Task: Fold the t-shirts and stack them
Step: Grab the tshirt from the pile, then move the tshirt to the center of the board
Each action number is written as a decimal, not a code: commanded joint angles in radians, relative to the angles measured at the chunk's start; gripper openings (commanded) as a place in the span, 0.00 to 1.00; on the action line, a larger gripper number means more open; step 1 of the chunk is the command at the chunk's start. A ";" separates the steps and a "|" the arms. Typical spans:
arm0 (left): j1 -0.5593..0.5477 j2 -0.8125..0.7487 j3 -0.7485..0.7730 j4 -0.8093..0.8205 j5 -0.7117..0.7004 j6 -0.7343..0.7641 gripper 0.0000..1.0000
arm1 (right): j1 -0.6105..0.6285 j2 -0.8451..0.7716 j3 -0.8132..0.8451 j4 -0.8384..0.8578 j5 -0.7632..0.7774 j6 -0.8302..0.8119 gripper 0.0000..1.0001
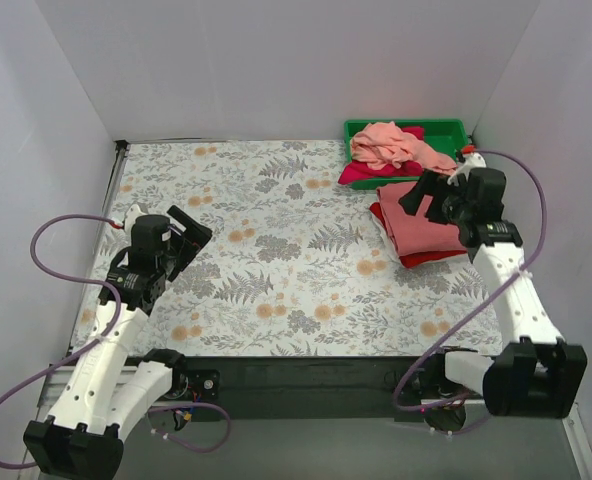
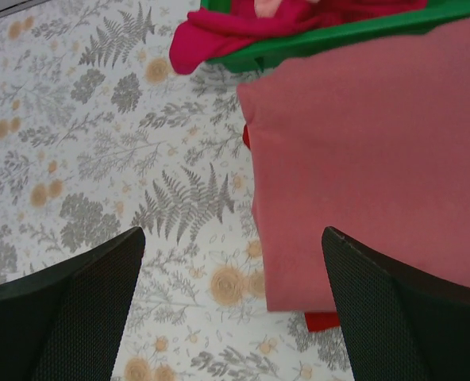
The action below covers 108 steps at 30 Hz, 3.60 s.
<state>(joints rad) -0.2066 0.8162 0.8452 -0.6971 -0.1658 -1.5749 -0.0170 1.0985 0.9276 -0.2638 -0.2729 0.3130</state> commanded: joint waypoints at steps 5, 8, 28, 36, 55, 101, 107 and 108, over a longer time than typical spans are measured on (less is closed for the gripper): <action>0.001 0.047 -0.021 0.083 -0.072 -0.040 0.98 | 0.078 0.403 0.405 0.100 0.231 -0.098 0.97; 0.001 0.047 -0.038 0.134 -0.078 -0.043 0.98 | 0.083 0.639 0.586 0.098 0.265 -0.146 0.96; 0.001 0.196 -0.051 0.174 -0.136 -0.036 0.98 | 0.129 1.364 1.330 0.190 0.190 -0.350 0.90; 0.001 0.195 -0.047 0.165 -0.141 -0.037 0.98 | 0.141 1.402 1.364 0.202 0.222 -0.325 0.42; 0.001 0.138 -0.028 0.120 -0.159 -0.059 0.98 | 0.114 1.098 1.346 0.311 0.449 -0.249 0.01; 0.001 -0.146 0.083 -0.114 0.054 -0.048 0.98 | 0.668 0.385 0.900 0.207 0.481 -0.272 0.01; 0.001 -0.071 0.023 -0.166 0.072 -0.085 0.98 | 0.427 0.207 0.176 0.247 0.349 -0.009 0.01; 0.001 -0.051 -0.010 -0.162 0.081 -0.089 0.98 | 0.402 0.192 0.106 0.255 0.310 -0.003 0.01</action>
<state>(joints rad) -0.2066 0.7300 0.8837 -0.8032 -0.0929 -1.6398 0.4805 1.3403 1.2179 -0.0383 0.0879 0.1955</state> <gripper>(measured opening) 0.983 0.046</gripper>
